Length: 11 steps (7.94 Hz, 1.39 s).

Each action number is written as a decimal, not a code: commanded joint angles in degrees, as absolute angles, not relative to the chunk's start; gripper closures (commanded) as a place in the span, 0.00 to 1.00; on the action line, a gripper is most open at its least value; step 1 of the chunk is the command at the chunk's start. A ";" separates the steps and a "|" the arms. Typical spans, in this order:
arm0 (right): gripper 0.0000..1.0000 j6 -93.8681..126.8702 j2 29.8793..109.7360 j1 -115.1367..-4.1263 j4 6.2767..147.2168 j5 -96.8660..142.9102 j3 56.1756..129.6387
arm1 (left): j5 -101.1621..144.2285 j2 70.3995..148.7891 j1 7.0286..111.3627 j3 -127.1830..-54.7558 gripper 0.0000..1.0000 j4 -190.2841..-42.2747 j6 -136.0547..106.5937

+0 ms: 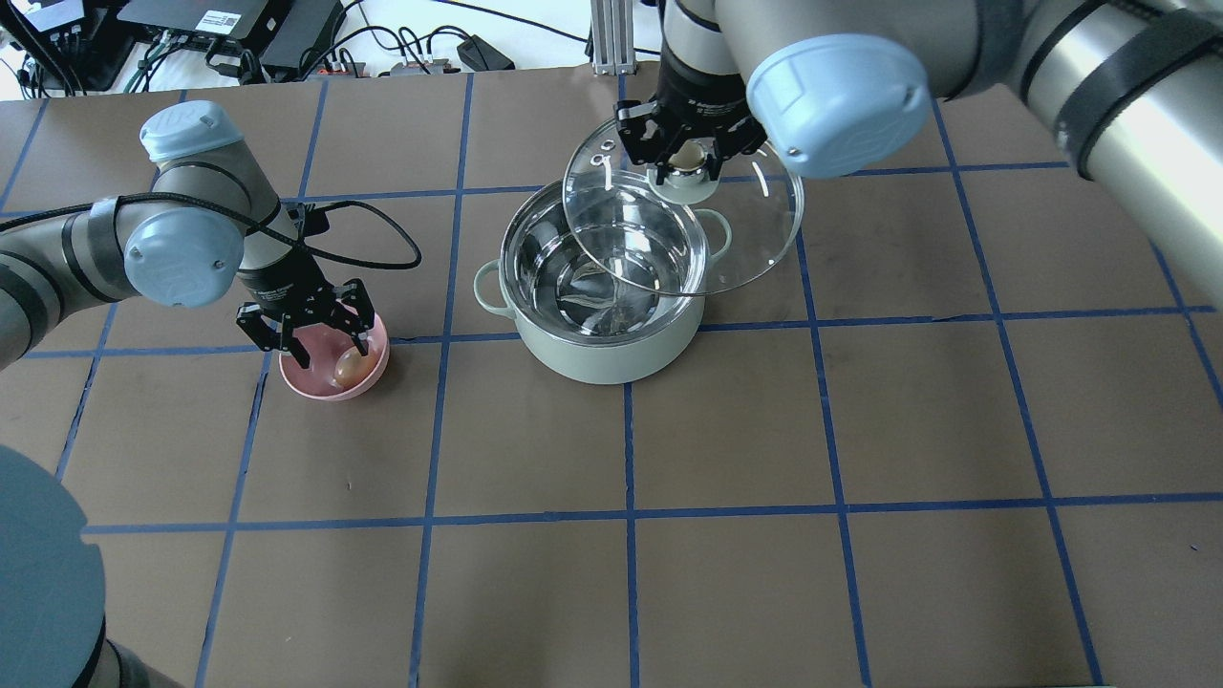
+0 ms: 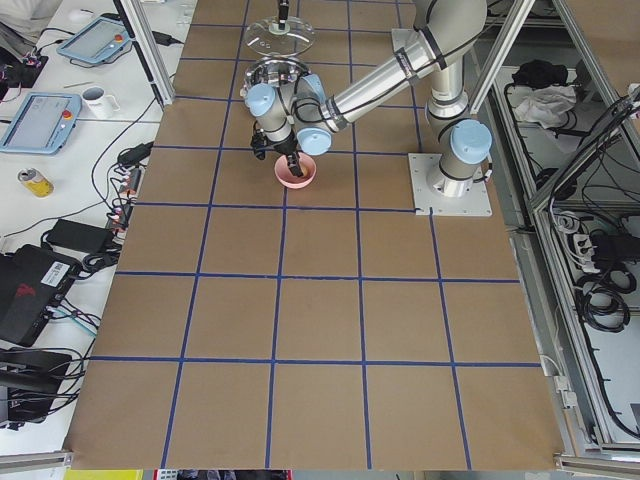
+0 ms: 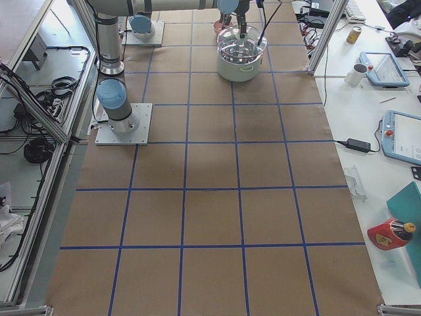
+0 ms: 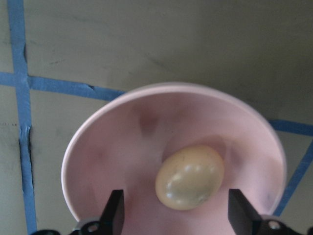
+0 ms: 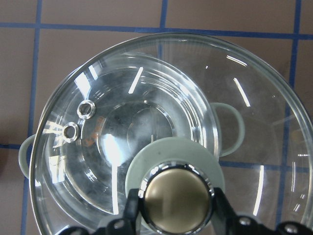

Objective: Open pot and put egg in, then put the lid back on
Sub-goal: 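Lift the glass lid off the pot and set it aside with the right gripper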

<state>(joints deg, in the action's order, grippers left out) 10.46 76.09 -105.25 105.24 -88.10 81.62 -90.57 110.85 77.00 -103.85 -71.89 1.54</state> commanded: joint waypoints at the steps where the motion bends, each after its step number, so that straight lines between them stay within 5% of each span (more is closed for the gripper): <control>1: 1.00 2.92 79.01 -97.75 101.69 -87.98 81.83 | -90.53 111.44 76.99 -104.50 0.22 -70.05 1.76; 8: 1.00 -8.61 81.65 -88.24 96.59 -88.24 82.00 | -90.44 111.62 76.99 -108.54 0.28 -63.21 2.02; 9: 1.00 -8.61 81.74 -88.33 96.59 -87.89 82.26 | -90.53 111.62 76.99 -108.54 0.49 -63.19 2.02; 11: 1.00 -8.61 81.74 -88.33 96.50 -87.98 82.35 | -90.53 111.62 76.99 -108.46 0.64 -63.11 2.02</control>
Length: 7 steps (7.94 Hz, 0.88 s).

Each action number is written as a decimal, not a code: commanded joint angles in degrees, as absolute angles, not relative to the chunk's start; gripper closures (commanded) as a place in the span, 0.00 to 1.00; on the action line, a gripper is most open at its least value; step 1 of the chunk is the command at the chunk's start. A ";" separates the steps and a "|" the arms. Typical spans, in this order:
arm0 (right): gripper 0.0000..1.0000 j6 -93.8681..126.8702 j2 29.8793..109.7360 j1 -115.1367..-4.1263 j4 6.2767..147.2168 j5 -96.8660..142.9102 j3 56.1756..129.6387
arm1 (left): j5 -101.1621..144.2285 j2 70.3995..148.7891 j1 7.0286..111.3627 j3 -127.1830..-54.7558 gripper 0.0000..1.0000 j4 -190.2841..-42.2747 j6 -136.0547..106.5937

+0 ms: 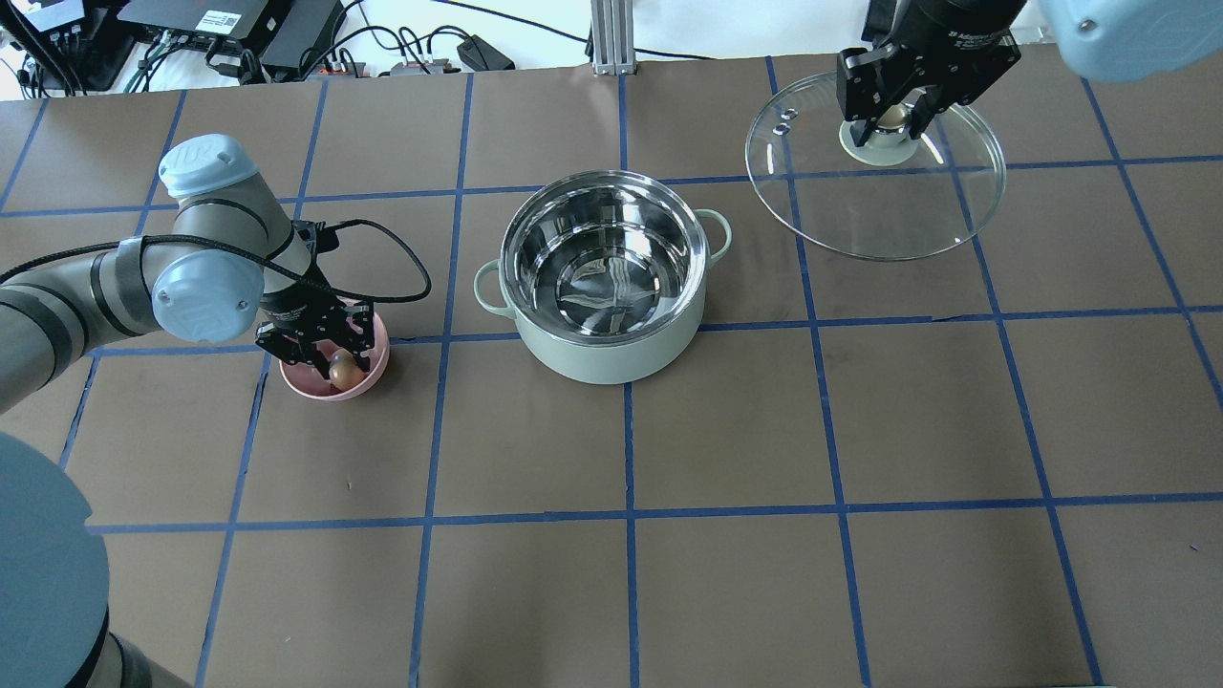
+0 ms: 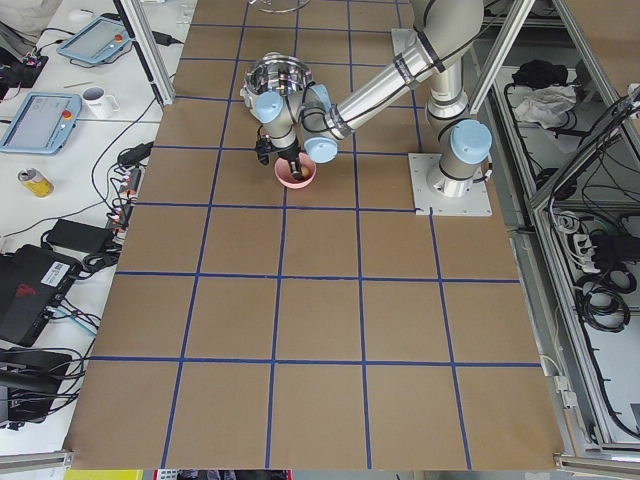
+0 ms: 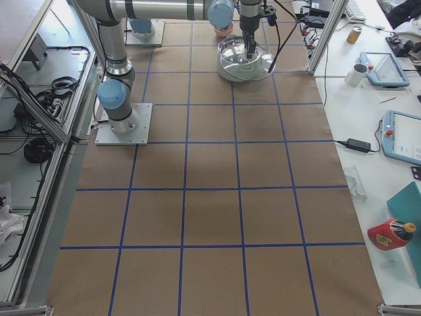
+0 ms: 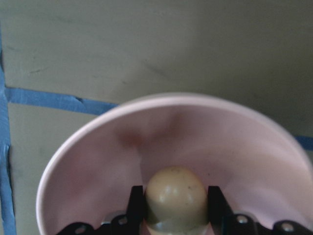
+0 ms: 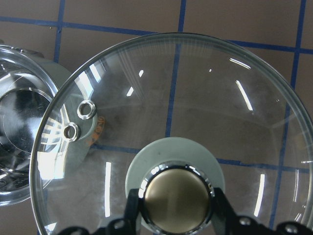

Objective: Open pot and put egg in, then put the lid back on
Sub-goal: 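Grasp the tan egg in the pink bowl with the left gripper and lift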

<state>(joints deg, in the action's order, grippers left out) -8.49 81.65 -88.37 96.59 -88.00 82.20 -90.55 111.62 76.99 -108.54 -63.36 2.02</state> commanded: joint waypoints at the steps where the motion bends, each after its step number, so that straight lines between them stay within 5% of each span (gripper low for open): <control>1: 1.00 -8.61 81.65 -88.33 96.59 -87.98 82.35 | -90.53 111.62 76.91 -108.37 0.69 -63.11 2.02; 7: 1.00 -8.70 81.65 -88.33 96.59 -87.80 83.14 | -90.88 107.15 76.55 -102.43 0.89 -70.08 3.96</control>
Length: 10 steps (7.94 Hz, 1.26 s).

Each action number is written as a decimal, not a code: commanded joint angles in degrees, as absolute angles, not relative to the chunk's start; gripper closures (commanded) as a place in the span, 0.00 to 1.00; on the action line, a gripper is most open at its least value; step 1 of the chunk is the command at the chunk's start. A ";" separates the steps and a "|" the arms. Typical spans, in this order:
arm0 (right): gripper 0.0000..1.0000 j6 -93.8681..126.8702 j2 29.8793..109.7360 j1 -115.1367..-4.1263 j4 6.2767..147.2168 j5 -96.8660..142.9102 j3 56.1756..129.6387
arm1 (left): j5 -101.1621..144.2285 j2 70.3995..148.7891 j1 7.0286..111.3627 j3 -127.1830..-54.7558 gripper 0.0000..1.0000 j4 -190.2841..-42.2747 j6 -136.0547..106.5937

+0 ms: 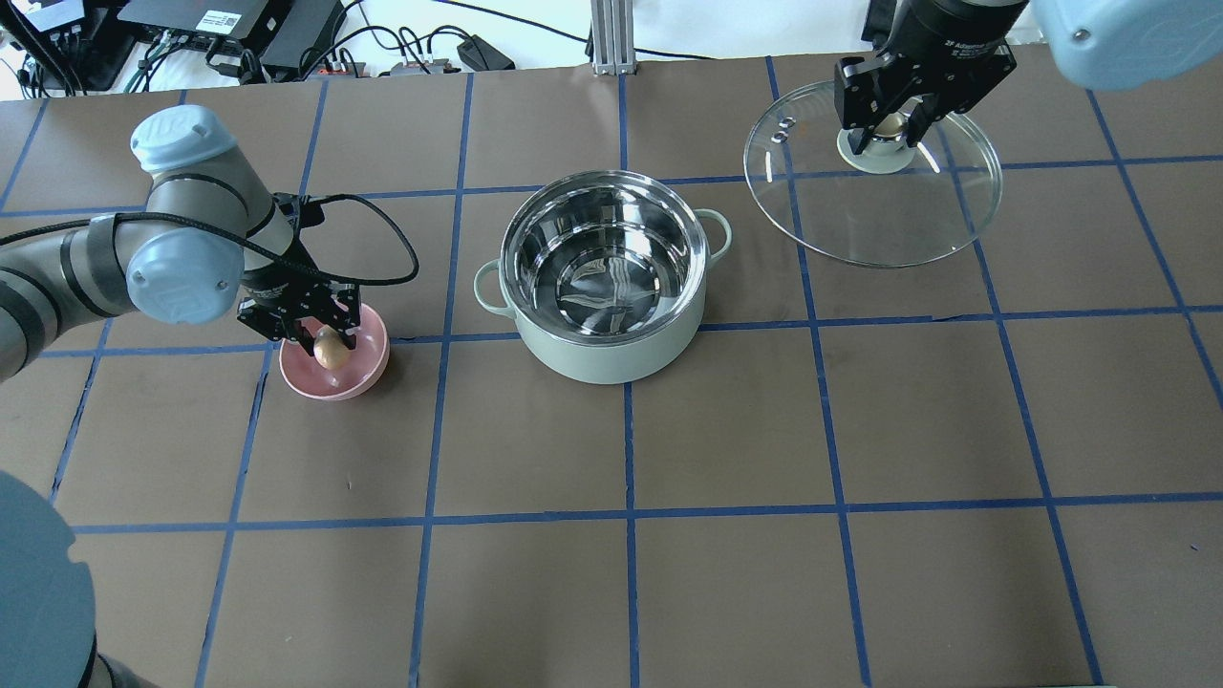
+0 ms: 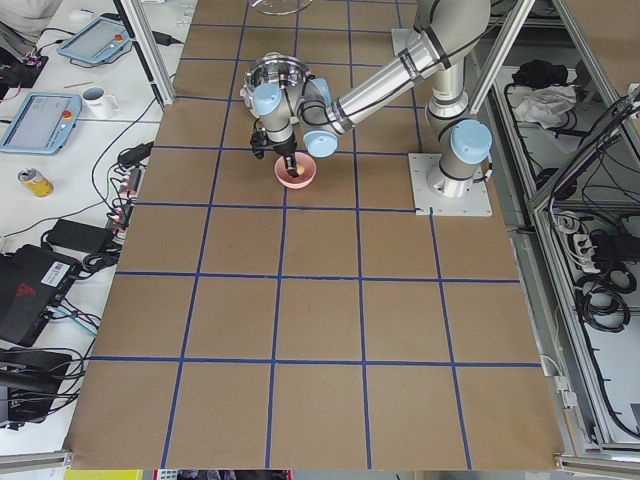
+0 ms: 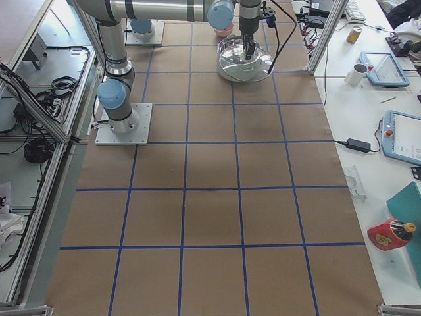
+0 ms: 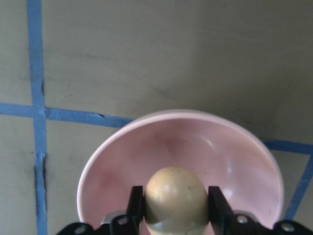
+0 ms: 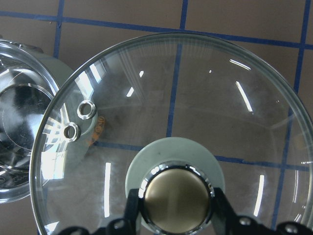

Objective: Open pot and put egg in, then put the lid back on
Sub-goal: 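Grasp the tan egg in the pink bowl with the left gripper and lift, then carry the egg with the left gripper over the open pot and lower it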

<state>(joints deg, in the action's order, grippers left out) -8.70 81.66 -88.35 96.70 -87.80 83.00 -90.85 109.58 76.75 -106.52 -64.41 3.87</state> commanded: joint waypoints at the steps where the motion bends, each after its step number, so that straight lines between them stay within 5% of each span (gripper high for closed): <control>1: 1.00 -8.70 81.91 -88.33 96.42 -87.89 83.06 | -90.88 105.14 77.16 -99.78 0.89 -71.88 2.30; 5: 1.00 -8.70 82.26 -88.33 96.42 -87.80 83.14 | -90.18 100.55 85.74 -95.65 0.88 -75.76 -9.27; 10: 1.00 -8.70 82.09 -88.42 96.50 -87.45 83.32 | -84.73 105.80 99.29 -87.63 0.87 -67.10 -22.23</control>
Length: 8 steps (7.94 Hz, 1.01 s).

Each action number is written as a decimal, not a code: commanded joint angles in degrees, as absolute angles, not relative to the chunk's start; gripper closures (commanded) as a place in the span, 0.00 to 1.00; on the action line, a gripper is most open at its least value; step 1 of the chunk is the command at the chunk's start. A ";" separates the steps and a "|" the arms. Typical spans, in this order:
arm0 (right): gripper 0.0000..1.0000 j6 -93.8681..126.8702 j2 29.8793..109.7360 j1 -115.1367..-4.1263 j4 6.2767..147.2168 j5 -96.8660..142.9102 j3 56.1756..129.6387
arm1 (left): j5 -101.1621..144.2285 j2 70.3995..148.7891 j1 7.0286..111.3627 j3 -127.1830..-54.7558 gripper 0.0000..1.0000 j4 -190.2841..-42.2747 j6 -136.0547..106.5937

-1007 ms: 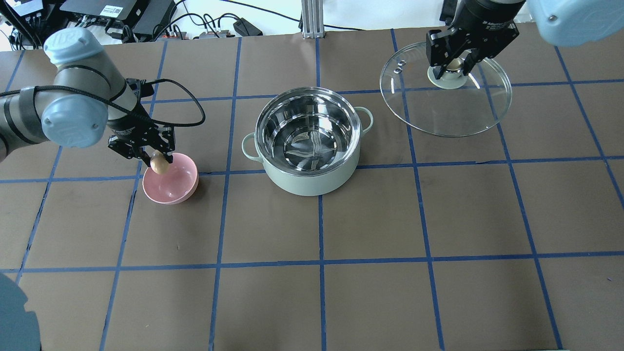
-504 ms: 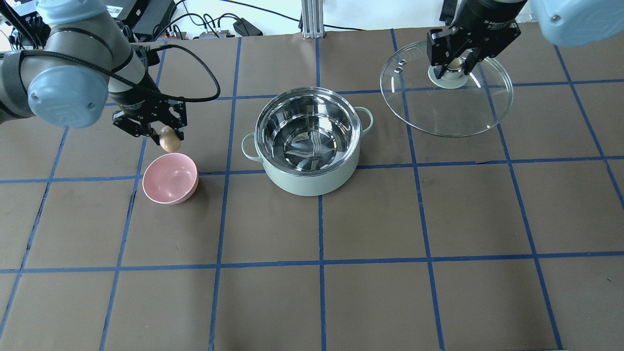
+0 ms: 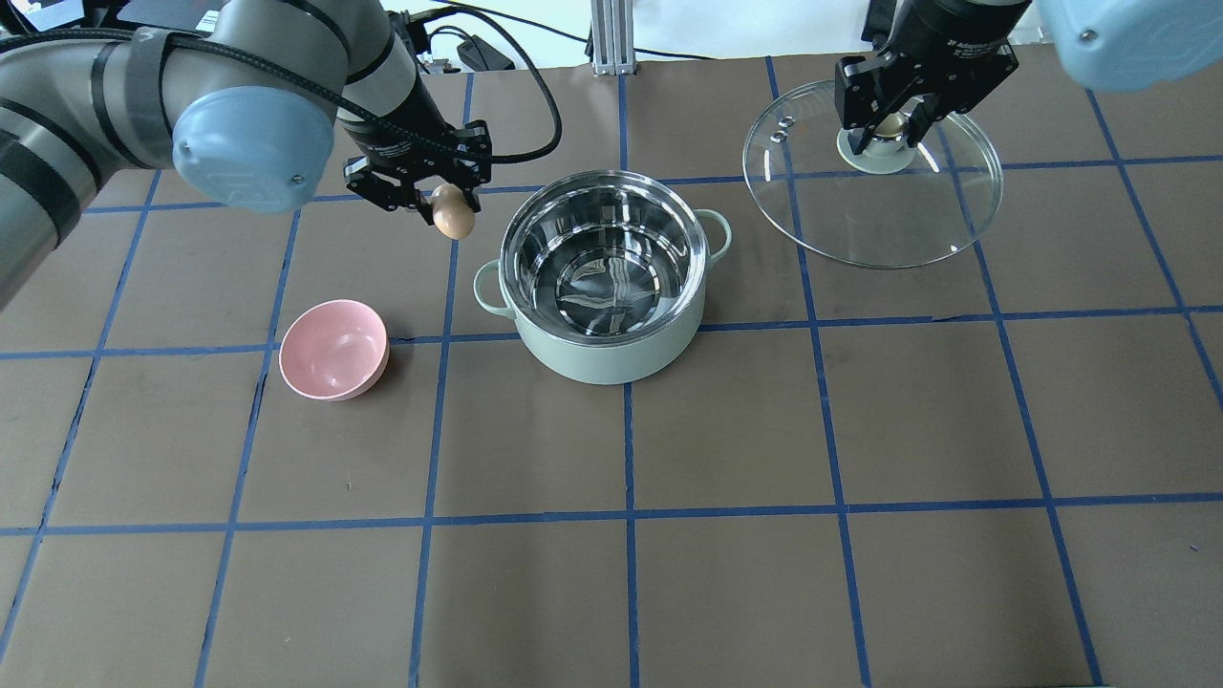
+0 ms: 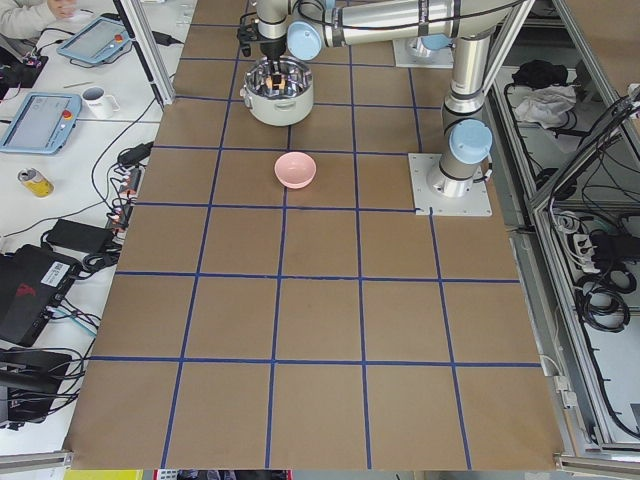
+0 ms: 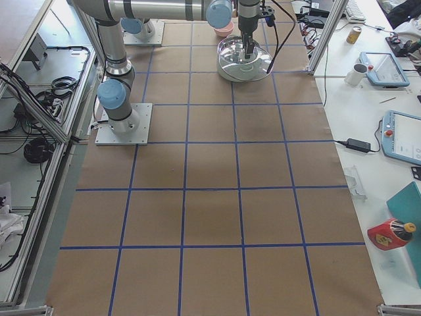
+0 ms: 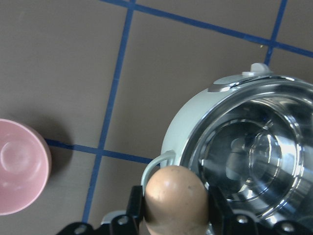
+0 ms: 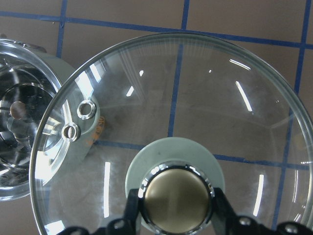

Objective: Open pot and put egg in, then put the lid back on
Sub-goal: 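Carry the egg with the left gripper over the open pot and lower it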

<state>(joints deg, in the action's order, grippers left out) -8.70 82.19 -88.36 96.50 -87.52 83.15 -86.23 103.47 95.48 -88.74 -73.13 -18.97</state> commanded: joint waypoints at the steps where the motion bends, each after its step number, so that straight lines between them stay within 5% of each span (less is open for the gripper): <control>1: 1.00 -8.70 82.18 -88.33 96.50 -87.36 83.49 | -84.73 107.30 100.88 -87.45 0.87 -65.58 -25.37; 8: 1.00 -8.53 82.00 -88.42 96.50 -87.28 83.76 | -85.08 115.74 106.43 -88.15 0.89 -56.97 -32.24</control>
